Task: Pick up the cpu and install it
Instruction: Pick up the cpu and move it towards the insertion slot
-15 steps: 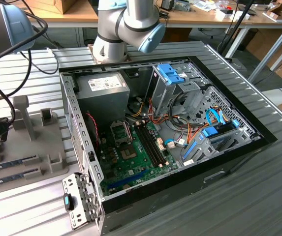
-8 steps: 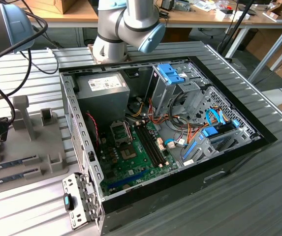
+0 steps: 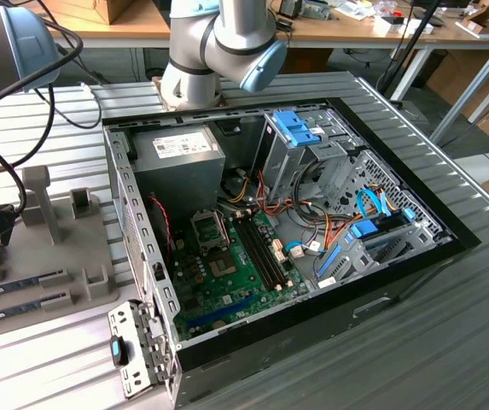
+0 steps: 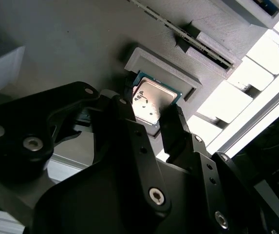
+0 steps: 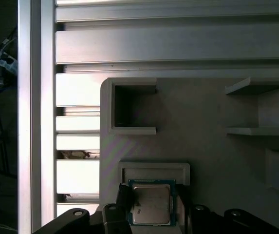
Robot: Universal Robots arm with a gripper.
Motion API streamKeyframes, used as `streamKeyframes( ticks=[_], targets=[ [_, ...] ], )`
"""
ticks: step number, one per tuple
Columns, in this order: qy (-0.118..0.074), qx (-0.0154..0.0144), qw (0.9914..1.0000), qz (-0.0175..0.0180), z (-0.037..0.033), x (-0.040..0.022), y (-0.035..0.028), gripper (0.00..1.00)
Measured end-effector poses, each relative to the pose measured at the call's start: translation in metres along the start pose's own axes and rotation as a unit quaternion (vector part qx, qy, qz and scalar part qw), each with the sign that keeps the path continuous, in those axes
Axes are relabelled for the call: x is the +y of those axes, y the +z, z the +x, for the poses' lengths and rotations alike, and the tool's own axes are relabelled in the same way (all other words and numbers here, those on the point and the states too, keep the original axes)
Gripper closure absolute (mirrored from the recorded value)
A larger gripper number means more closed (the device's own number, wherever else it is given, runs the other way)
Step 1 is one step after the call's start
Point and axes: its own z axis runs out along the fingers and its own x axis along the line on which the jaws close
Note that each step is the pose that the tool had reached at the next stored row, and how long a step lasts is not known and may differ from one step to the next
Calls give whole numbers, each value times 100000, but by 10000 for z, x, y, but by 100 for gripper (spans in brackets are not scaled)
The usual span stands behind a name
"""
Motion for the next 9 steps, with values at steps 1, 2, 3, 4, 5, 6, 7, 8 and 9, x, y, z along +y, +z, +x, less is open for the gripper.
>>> streamKeyframes(
  ticks=[1, 2, 3, 4, 5, 6, 7, 8, 9],
  targets=[
    [-2, 1, 100000, -1, 0, 0, -1, 53],
    [-1, -2, 100000, -2, 0, 0, -2, 53],
    [1, 0, 100000, -1, 0, 0, -2, 53],
    [0, 0, 100000, -5, 0, 0, -2, 53],
    [1, 0, 100000, -31, 0, 0, -3, 53],
    [2, 5, 100000, -61, 1, 0, -4, 53],
    [2, 5, 100000, -83, 1, 0, -5, 53],
    [-1, 2, 100000, -98, 0, 0, -6, 53],
    [-3, 8, 100000, -125, 0, 0, -9, 53]
  ],
)
